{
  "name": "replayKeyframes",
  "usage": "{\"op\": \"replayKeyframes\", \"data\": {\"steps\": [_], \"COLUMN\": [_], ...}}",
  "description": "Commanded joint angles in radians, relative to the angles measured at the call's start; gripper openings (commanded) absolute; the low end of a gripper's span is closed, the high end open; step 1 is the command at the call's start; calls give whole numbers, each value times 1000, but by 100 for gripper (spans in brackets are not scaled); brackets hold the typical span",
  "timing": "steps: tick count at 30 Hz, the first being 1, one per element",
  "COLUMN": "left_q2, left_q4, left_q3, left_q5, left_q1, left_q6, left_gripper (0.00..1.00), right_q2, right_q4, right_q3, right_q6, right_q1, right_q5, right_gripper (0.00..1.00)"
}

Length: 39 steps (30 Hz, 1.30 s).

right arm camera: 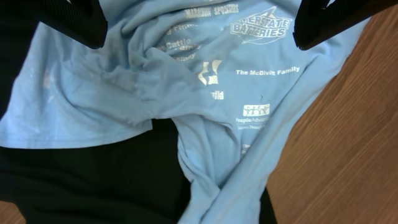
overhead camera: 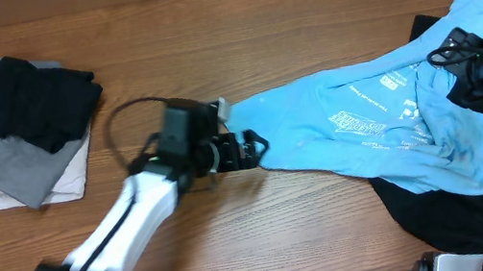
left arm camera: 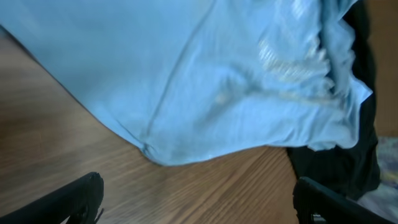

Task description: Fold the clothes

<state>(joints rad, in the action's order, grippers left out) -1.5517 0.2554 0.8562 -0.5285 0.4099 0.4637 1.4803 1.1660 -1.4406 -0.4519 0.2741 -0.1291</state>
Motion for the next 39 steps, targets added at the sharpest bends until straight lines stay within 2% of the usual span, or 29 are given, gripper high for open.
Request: {"op": "replayKeyframes", "data": {"steps": [1, 3, 4, 6, 7, 8, 9, 10, 17, 21, 22, 24, 25, 28, 34, 39], "left_q2": [-153, -230, -248, -281, -288, -288, -288, -285, -205, -135, -130, -129, -134, -148, -219, -301], "left_q4": [-87, -184, -219, -290, -327, -345, -361, -389, -360, -199, -152, -68, -30, 20, -6, -92], "left_q3": [16, 16, 16, 16, 16, 16, 17, 19, 68, 71, 71, 70, 69, 67, 67, 67], "left_q5": [-23, -22, -23, -23, -22, -21, -20, -20, -26, -56, -55, -32, -5, 65, 213, 224], "left_q1": [77, 105, 111, 119, 119, 119, 119, 112, 19, -14, -8, 11, 24, 64, 142, 160], "left_q6": [241, 284, 286, 306, 311, 311, 311, 310, 241, 248, 248, 247, 252, 307, 405, 453], "left_gripper": [100, 96, 86, 61, 39, 27, 5, 4, 4, 4, 8, 46, 56, 70, 74, 68], "right_q2": [-2, -2, -2, -2, -2, -2, -2, -2, 1, 2, 2, 2, 2, 2, 2, 2], "right_q4": [3, 3, 3, 3, 3, 3, 3, 3, 4, -6, -8, -12, -12, -11, -3, -4], "right_q3": [-18, -18, -18, -18, -18, -18, -18, -18, -17, 1, 6, 16, 20, 21, 21, 21], "right_q6": [16, 34, 34, 34, 34, 34, 34, 34, 37, 37, 37, 37, 37, 37, 38, 37], "right_q1": [16, 16, 16, 16, 16, 16, 16, 16, 16, 16, 16, 16, 16, 16, 16, 16], "right_q5": [11, 11, 11, 11, 11, 11, 11, 11, 10, 10, 11, 11, 11, 11, 11, 11], "right_gripper": [100, 100, 100, 100, 100, 100, 100, 100, 100, 100, 100, 100, 100, 100, 100, 100]}}
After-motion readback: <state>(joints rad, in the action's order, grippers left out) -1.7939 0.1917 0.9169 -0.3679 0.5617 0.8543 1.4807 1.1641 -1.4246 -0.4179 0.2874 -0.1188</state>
